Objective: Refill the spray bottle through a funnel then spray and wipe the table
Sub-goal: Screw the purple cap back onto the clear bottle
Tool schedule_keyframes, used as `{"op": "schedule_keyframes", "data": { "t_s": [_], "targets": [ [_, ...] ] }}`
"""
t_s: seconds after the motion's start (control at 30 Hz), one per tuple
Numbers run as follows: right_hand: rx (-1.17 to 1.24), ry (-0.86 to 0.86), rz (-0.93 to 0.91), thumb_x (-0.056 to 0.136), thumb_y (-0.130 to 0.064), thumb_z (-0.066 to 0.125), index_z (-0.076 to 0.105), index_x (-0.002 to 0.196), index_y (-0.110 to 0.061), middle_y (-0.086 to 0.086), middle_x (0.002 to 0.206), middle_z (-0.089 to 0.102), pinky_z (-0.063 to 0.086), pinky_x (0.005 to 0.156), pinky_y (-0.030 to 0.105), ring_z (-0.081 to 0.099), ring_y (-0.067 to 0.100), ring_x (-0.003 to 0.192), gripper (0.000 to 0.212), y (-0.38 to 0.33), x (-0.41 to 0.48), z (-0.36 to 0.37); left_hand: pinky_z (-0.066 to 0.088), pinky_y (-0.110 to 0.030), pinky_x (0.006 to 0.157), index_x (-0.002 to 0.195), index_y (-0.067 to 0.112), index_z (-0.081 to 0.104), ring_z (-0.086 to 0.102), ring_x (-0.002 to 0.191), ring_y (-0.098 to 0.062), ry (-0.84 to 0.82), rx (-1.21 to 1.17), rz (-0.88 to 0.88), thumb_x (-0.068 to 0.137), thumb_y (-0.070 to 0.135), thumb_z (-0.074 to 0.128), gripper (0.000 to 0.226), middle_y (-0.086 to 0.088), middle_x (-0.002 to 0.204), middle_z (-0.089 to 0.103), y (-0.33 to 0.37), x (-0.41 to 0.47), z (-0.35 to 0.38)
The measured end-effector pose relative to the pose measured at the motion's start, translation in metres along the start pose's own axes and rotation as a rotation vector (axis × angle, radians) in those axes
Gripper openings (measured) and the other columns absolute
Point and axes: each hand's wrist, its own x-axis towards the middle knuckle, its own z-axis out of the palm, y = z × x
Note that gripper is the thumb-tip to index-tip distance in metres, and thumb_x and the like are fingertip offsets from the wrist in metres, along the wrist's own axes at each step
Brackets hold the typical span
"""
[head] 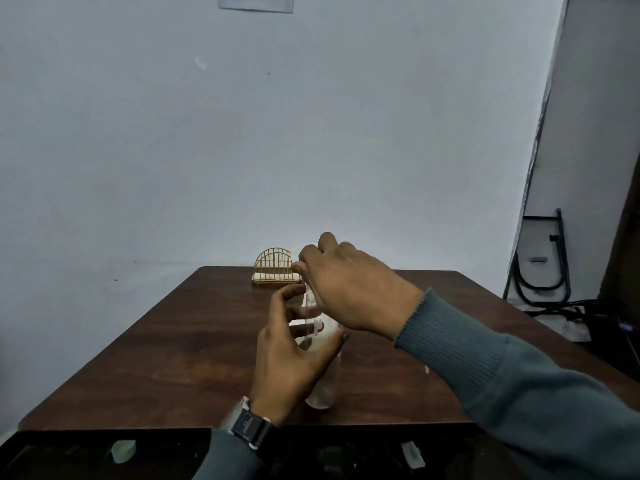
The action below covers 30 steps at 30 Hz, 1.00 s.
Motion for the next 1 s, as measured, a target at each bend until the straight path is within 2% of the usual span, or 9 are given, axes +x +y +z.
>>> {"op": "schedule_keyframes", "data": {
  "t_s": [0.13, 0.3, 0.47, 0.57, 0.67, 0.73, 0.8, 0.9, 1.0],
  "targets": [
    [-0.006, 0.026, 0.055, 0.113, -0.037, 0.028, 0.052, 0.129, -0.010, 0.015, 0.120, 0.052, 0.041, 0.070, 0.041, 0.060, 0.037, 0.096, 0.040, -0.007, 0.001, 0.001, 0.063, -0.029, 0.074, 0.133, 0.039, 0.044, 0.073, 0.088, -0.001, 0.119, 0.058, 0.036, 0.065, 0.030, 0.096, 0.086, 0.005, 0.100, 0.073, 0.001, -0.009, 0.010],
    [-0.010, 0.087, 0.072, 0.112, -0.034, 0.032, 0.053, 0.126, -0.011, 0.014, 0.114, 0.054, 0.036, 0.064, 0.041, 0.059, 0.036, 0.085, 0.034, -0.010, -0.001, 0.004, 0.063, -0.037, 0.071, 0.136, 0.045, 0.036, 0.071, 0.088, 0.003, 0.195, 0.147, 0.032, 0.060, 0.055, 0.082, 0.089, 0.013, 0.102, 0.070, 0.004, -0.016, 0.017],
    [0.037, 0.094, 0.082, 0.108, -0.028, 0.042, 0.052, 0.126, -0.014, 0.012, 0.112, 0.053, 0.037, 0.064, 0.040, 0.042, 0.029, 0.074, 0.024, -0.010, 0.000, 0.008, 0.052, -0.031, 0.063, 0.120, 0.048, 0.023, 0.070, 0.094, 0.003, 0.286, 0.282, 0.024, 0.068, 0.045, 0.089, 0.084, 0.020, 0.107, 0.065, 0.013, -0.026, 0.027],
    [0.034, 0.105, 0.103, 0.111, -0.029, 0.037, 0.052, 0.125, -0.014, 0.012, 0.112, 0.053, 0.039, 0.064, 0.040, 0.042, 0.029, 0.073, 0.026, -0.010, -0.002, 0.010, 0.038, -0.025, 0.058, 0.118, 0.040, 0.022, 0.070, 0.096, -0.002, 0.297, 0.313, 0.015, 0.071, 0.046, 0.088, 0.081, 0.021, 0.110, 0.063, 0.019, -0.032, 0.032],
    [0.025, 0.092, 0.107, 0.113, -0.035, 0.028, 0.051, 0.126, -0.013, 0.013, 0.113, 0.053, 0.038, 0.065, 0.040, 0.044, 0.029, 0.075, 0.035, -0.009, -0.004, 0.007, 0.040, -0.028, 0.064, 0.109, 0.045, 0.021, 0.070, 0.100, -0.002, 0.294, 0.303, -0.003, 0.070, 0.050, 0.088, 0.078, 0.027, 0.109, 0.062, 0.023, -0.033, 0.032],
    [0.040, 0.074, 0.083, 0.113, -0.039, 0.026, 0.051, 0.127, -0.014, 0.012, 0.115, 0.053, 0.039, 0.067, 0.040, 0.053, 0.032, 0.082, 0.038, -0.006, -0.003, 0.005, 0.048, -0.030, 0.065, 0.100, 0.048, 0.024, 0.069, 0.096, 0.006, 0.266, 0.246, -0.017, 0.063, 0.055, 0.089, 0.075, 0.034, 0.104, 0.063, 0.021, -0.029, 0.026],
    [0.117, 0.014, 0.020, 0.112, -0.043, 0.027, 0.050, 0.131, -0.019, 0.010, 0.119, 0.053, 0.045, 0.073, 0.040, 0.059, 0.033, 0.095, 0.038, 0.003, -0.002, 0.005, 0.055, -0.027, 0.071, 0.104, 0.045, 0.034, 0.070, 0.092, 0.010, 0.215, 0.105, -0.071, 0.053, 0.054, 0.094, 0.080, 0.036, 0.102, 0.066, 0.017, -0.022, 0.016],
    [0.352, -0.096, -0.077, 0.111, -0.044, 0.033, 0.044, 0.145, -0.034, 0.002, 0.132, 0.053, 0.047, 0.100, 0.043, 0.056, 0.029, 0.118, 0.038, 0.019, 0.000, 0.002, 0.057, -0.025, 0.082, 0.114, 0.041, 0.039, 0.073, 0.101, -0.002, 0.019, -0.183, -0.237, 0.051, 0.035, 0.097, 0.086, 0.023, 0.107, 0.075, 0.004, -0.010, -0.002],
    [0.481, -0.184, -0.066, 0.110, -0.040, 0.038, 0.038, 0.154, -0.027, -0.002, 0.149, 0.049, 0.039, 0.113, 0.043, 0.045, 0.020, 0.137, 0.046, 0.035, 0.003, -0.007, 0.061, -0.031, 0.084, 0.128, 0.033, 0.043, 0.072, 0.111, -0.019, -0.219, -0.235, -0.286, 0.065, 0.015, 0.097, 0.084, 0.010, 0.121, 0.075, -0.005, 0.002, -0.015]
  ]
}}
